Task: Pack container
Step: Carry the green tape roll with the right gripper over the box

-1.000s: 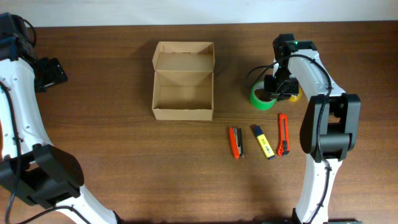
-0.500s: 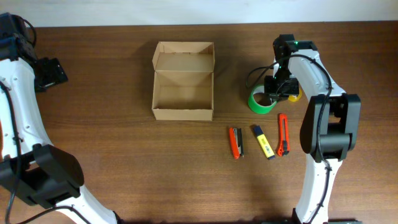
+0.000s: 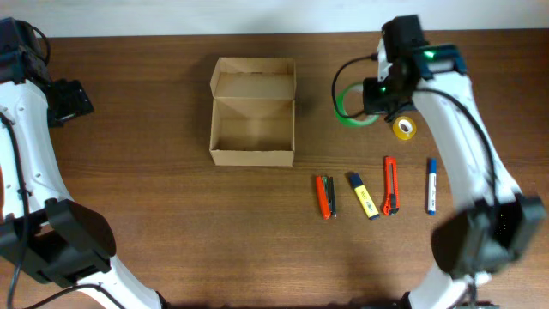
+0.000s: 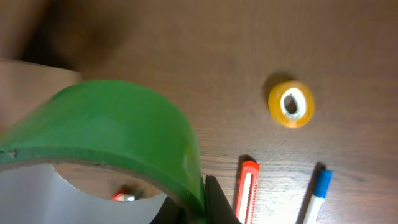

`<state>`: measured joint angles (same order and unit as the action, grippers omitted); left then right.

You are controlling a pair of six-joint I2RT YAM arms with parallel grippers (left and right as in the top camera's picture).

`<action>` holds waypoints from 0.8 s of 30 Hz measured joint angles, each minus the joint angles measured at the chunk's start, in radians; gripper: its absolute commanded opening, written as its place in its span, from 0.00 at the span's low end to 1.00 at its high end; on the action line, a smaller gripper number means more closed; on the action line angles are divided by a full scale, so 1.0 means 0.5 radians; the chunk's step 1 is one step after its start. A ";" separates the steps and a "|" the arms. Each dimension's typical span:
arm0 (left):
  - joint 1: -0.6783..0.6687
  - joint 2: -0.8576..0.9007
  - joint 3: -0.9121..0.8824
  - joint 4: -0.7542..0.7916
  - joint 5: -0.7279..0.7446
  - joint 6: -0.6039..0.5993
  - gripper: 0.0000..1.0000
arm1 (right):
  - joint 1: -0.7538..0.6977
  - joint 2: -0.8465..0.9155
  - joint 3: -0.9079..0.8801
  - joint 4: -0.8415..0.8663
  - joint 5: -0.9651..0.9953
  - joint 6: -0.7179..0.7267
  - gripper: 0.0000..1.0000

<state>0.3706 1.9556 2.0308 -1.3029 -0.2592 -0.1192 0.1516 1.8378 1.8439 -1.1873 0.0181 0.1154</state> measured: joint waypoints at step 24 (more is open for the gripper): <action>0.000 0.000 0.000 0.000 0.001 0.000 1.00 | 0.752 -0.037 0.037 0.080 -0.037 -0.198 0.04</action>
<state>0.3706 1.9556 2.0308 -1.3029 -0.2588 -0.1192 0.5274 1.8194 1.8626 -1.1473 -0.0006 0.0166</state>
